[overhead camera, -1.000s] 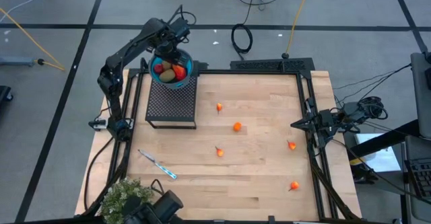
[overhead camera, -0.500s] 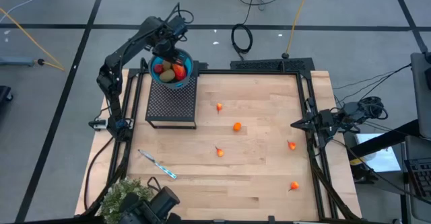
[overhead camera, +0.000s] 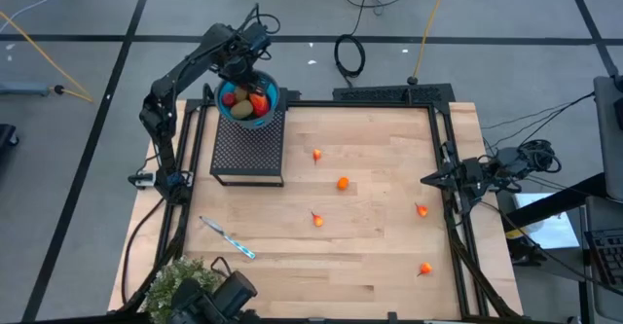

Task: Pick & Place Fruit
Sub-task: Put the pomegranate into the blue strainer bowl on the shelf, then put the orange into the blue strainer bowl on the shelf

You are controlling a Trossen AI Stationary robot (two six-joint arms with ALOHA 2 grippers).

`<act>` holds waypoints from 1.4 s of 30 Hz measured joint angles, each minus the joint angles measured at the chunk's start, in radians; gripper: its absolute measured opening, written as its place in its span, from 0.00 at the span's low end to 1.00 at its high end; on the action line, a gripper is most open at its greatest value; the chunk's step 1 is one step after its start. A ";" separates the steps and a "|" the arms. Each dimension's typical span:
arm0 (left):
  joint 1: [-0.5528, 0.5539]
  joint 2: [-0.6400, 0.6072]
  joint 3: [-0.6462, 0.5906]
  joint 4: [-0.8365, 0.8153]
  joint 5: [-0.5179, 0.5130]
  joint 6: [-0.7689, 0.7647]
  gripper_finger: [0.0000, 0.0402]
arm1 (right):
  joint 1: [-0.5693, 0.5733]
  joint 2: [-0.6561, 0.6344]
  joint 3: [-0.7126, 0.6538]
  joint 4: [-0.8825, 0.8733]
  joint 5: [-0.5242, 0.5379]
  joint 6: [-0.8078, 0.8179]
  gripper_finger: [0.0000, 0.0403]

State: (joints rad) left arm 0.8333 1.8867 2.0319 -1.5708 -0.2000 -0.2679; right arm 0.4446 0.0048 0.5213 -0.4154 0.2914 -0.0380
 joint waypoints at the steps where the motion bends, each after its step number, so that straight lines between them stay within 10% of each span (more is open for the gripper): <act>1: -0.001 -0.010 0.000 0.001 0.006 -0.010 0.63 | 0.000 0.000 0.000 0.003 0.000 0.000 0.01; 27: -0.582 -0.465 0.002 0.193 -0.089 -0.057 0.02 | 0.000 0.000 0.000 0.055 -0.009 0.000 0.01; 42: -0.756 -0.463 -0.094 0.335 -0.078 -0.025 0.02 | 0.000 0.009 0.000 0.124 -0.125 0.105 0.01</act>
State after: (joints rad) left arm 0.0774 1.4233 1.9380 -1.2354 -0.2782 -0.2932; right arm 0.4450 0.0142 0.5213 -0.2913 0.1664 0.0669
